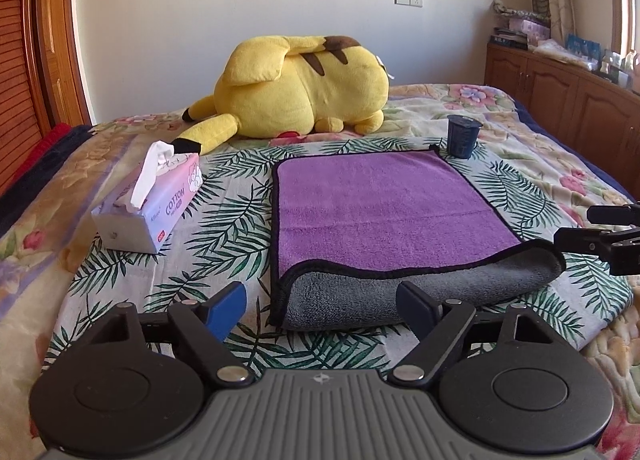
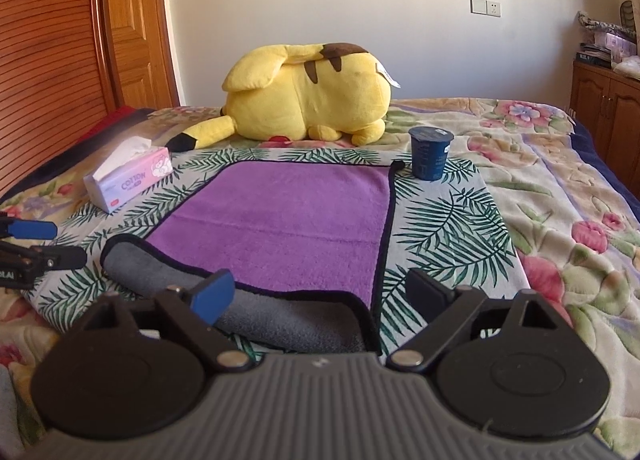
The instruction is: Fold towel
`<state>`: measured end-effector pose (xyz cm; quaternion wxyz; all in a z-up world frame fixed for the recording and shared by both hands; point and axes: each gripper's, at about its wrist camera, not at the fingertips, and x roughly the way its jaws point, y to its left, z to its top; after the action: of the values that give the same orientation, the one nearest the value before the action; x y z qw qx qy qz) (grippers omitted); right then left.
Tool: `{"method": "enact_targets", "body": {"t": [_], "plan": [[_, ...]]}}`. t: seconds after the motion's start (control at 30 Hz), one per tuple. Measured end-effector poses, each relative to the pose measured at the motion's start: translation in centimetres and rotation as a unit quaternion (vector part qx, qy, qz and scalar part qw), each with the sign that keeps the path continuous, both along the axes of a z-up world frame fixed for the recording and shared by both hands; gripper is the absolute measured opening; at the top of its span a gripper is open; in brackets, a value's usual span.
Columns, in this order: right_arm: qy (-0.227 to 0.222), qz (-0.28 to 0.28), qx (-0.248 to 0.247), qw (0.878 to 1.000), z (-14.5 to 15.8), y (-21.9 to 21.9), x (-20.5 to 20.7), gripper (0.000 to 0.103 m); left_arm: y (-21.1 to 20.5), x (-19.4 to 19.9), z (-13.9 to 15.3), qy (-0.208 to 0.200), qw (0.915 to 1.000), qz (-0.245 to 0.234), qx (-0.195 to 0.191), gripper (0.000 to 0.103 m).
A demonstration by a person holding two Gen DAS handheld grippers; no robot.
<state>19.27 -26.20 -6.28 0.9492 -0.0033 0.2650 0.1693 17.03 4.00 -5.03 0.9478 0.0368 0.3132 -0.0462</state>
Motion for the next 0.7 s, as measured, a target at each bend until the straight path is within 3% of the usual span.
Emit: {"method": "enact_targets", "body": {"t": [0.33,0.47,0.7], "plan": [[0.03,0.012,-0.014,0.999,-1.4,0.4,1.7,0.09,0.3,2.6,-0.8,0.009,0.9998,-0.013,0.008,0.064],[0.039,0.013,-0.017,0.999,-1.9,0.4,2.5,0.09,0.5,3.5,-1.2,0.016,0.9997,-0.019,0.005,0.052],[0.061,0.012,-0.019,0.998,-2.8,-0.1,3.5,0.087,1.5,5.0,-2.0,0.027,0.9995,-0.012,-0.002,0.045]]}}
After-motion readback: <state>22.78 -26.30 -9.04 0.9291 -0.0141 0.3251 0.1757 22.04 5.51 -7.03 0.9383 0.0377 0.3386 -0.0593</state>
